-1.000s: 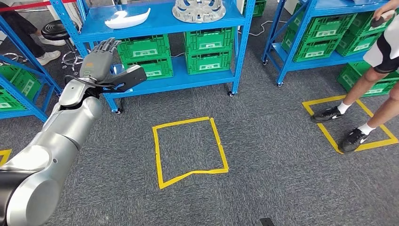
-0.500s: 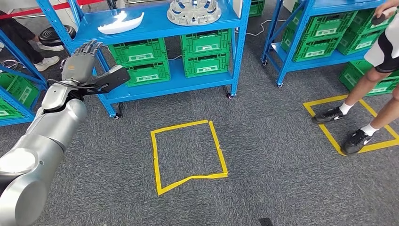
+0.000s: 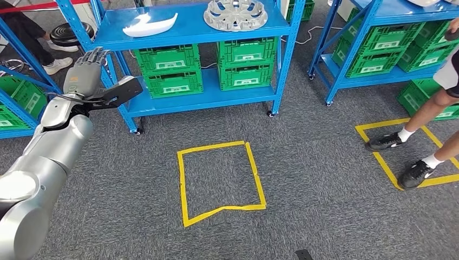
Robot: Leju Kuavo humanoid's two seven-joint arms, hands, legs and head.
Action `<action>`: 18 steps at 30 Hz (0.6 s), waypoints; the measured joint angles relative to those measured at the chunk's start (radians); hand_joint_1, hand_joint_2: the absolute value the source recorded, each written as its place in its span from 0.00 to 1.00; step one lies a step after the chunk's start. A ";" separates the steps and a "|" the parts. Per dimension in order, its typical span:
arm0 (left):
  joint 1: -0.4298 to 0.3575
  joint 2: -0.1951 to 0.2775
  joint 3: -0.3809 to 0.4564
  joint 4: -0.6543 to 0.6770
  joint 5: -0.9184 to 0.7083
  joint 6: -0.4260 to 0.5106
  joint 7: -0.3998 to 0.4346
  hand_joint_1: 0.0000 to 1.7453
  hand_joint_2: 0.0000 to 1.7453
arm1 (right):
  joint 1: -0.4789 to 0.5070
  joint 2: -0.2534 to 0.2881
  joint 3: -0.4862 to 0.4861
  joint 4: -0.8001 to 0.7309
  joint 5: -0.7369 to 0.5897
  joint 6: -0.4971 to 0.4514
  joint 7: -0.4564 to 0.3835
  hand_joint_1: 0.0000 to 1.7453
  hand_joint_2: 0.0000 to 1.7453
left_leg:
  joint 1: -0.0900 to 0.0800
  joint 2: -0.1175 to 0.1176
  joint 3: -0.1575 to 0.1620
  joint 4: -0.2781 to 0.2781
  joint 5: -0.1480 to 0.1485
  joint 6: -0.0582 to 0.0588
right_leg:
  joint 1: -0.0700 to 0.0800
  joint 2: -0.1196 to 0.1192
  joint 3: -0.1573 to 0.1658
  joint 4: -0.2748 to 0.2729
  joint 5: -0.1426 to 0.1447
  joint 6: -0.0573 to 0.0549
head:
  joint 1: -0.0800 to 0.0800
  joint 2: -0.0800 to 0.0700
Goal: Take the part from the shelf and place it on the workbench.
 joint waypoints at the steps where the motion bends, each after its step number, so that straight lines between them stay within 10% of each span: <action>1: -0.001 -0.001 -0.004 0.000 0.000 -0.002 0.003 0.00 0.00 | -0.001 -0.001 0.000 0.000 -0.002 0.000 0.003 0.00 0.00 | -0.002 -0.002 0.002 0.003 -0.007 -0.006 | 0.001 0.000 0.019 -0.045 0.015 -0.004 | 0.000 0.000; 6: -0.006 -0.010 -0.022 -0.002 0.002 -0.005 0.015 0.00 0.00 | -0.003 -0.001 0.000 0.001 -0.009 -0.001 0.008 0.00 0.00 | -0.002 -0.001 0.002 0.018 -0.029 -0.035 | 0.000 0.003 0.048 -0.078 -0.002 -0.035 | -0.004 0.000; 11: -0.006 -0.013 -0.035 0.002 0.002 -0.004 0.018 0.00 0.00 | -0.003 -0.001 0.000 0.001 -0.011 -0.002 0.008 0.00 0.00 | 0.008 0.006 -0.153 0.275 -0.098 -0.055 | -0.005 0.004 0.084 -0.083 -0.029 -0.049 | -0.008 0.000; 15: -0.004 -0.014 -0.036 0.004 0.002 -0.004 0.018 0.00 0.00 | -0.001 -0.001 0.000 0.001 -0.011 -0.002 0.008 0.00 0.00 | 0.008 0.012 -0.107 0.099 0.051 -0.049 | -0.007 0.006 0.125 -0.083 -0.061 -0.034 | -0.008 0.000; 18: -0.007 -0.016 -0.038 0.005 0.003 -0.004 0.018 0.00 0.00 | -0.004 -0.001 0.000 0.002 -0.011 -0.002 0.008 0.00 0.00 | -0.001 0.012 -0.067 0.011 0.062 -0.032 | -0.005 0.006 0.132 -0.086 -0.069 -0.014 | -0.007 0.000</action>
